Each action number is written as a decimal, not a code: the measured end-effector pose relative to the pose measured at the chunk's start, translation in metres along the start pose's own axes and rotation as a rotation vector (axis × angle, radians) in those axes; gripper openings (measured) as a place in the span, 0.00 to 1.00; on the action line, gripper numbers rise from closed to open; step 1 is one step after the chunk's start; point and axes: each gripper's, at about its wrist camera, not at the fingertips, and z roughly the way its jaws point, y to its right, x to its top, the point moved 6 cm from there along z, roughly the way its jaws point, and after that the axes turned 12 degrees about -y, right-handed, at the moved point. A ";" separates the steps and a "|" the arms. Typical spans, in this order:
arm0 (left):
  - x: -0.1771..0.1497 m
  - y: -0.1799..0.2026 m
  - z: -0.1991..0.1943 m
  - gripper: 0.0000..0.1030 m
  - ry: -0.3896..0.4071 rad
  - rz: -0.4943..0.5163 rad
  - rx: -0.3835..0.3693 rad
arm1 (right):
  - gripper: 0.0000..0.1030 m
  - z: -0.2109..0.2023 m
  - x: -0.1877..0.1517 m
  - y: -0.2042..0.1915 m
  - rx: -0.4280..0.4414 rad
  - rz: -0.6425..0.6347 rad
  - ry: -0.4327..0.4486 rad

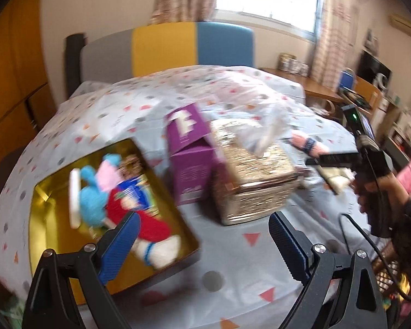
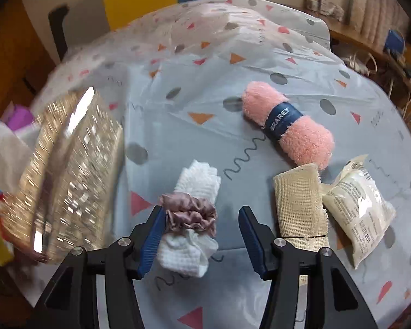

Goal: Organize soft objects
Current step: 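Move the left gripper to the pile and grasp the white cloth with pink scrunchie, then lift the white cloth with the left gripper while the right gripper grasps the beige mesh bundle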

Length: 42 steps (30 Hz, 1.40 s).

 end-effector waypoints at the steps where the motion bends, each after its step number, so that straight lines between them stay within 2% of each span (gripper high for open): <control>1: 0.004 0.007 0.000 0.93 0.004 0.019 -0.009 | 0.55 -0.008 0.002 0.007 -0.003 0.031 0.034; 5: 0.027 0.043 -0.001 0.92 0.011 0.096 -0.062 | 0.55 -0.037 0.005 0.035 0.028 0.171 0.160; 11: 0.076 0.114 -0.001 0.92 0.013 0.215 -0.171 | 0.56 -0.073 0.005 0.091 0.013 0.396 0.299; 13: 0.092 0.140 0.010 0.86 -0.034 0.246 -0.202 | 0.56 -0.079 0.002 0.109 0.016 0.466 0.321; 14: 0.098 0.152 0.018 0.79 -0.064 0.254 -0.232 | 0.56 -0.082 -0.002 0.117 0.020 0.503 0.330; 19: 0.118 0.195 0.083 0.67 -0.302 0.205 -0.319 | 0.56 -0.092 -0.016 0.153 0.021 0.651 0.377; 21: 0.120 0.205 0.108 0.63 -0.380 0.184 -0.319 | 0.56 -0.092 -0.017 0.159 0.038 0.676 0.385; 24: 0.116 0.215 0.134 0.62 -0.453 0.173 -0.284 | 0.56 -0.090 -0.015 0.158 0.060 0.671 0.372; 31: 0.109 0.226 0.184 0.60 -0.524 0.205 -0.132 | 0.56 -0.089 -0.017 0.154 0.107 0.659 0.369; 34: 0.099 0.226 0.200 0.54 -0.544 0.220 -0.090 | 0.56 -0.088 -0.018 0.156 0.129 0.672 0.369; 35: 0.094 0.227 0.205 0.49 -0.547 0.233 -0.073 | 0.56 -0.088 -0.018 0.156 0.134 0.674 0.369; 37: 0.090 0.227 0.211 0.48 -0.524 0.258 -0.029 | 0.56 -0.087 -0.017 0.155 0.141 0.672 0.366; 39: 0.086 0.226 0.211 0.36 -0.478 0.295 0.002 | 0.56 -0.087 -0.017 0.154 0.141 0.668 0.363; 40: 0.084 0.226 0.209 0.32 -0.448 0.310 0.004 | 0.56 -0.086 -0.017 0.154 0.140 0.667 0.360; 42: 0.080 0.226 0.202 0.27 -0.413 0.313 -0.037 | 0.56 -0.084 -0.017 0.155 0.151 0.668 0.353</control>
